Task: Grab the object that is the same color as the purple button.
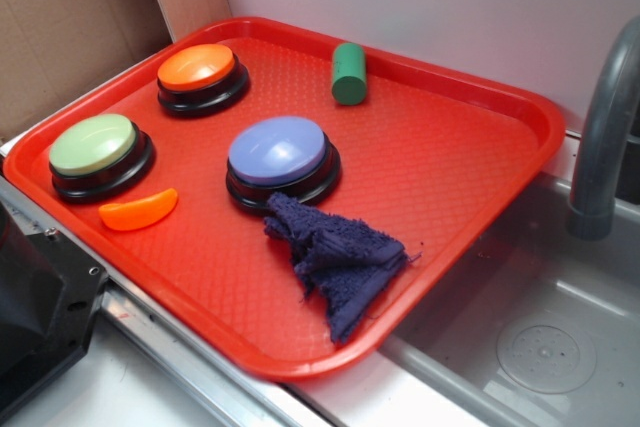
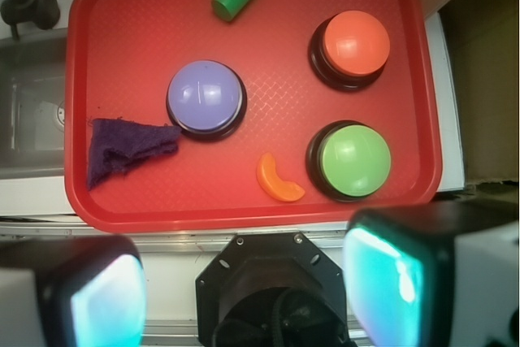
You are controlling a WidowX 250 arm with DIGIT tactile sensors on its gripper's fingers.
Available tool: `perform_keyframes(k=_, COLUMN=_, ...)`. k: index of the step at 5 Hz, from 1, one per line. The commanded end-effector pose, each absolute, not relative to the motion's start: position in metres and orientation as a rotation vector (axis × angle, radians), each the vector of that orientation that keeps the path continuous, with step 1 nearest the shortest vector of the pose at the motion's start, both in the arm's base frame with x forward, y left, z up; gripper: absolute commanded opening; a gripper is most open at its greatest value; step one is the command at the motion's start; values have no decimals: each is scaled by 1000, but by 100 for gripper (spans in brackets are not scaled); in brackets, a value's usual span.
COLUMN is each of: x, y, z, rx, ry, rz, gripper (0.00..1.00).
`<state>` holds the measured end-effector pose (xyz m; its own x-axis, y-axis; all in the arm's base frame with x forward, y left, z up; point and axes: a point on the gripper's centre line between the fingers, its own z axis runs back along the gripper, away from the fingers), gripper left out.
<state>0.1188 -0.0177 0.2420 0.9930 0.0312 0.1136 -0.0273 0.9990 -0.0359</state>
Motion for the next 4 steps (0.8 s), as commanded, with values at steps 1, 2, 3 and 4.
perform_keyframes(k=1, x=119, y=-18, z=242, rx=-34, ry=-114, rz=29, gripper=100)
perform_keyframes(k=2, x=159, y=-59, z=205, rx=-17, ry=-120, rz=-222, gripper=100)
perform_keyframes(k=3, x=171, y=-101, z=173, rx=-14, ry=-140, rz=-430, gripper=100)
perform_keyframes(k=4, x=158, y=-119, z=144, rx=18, ry=-78, rz=-673, gripper=100)
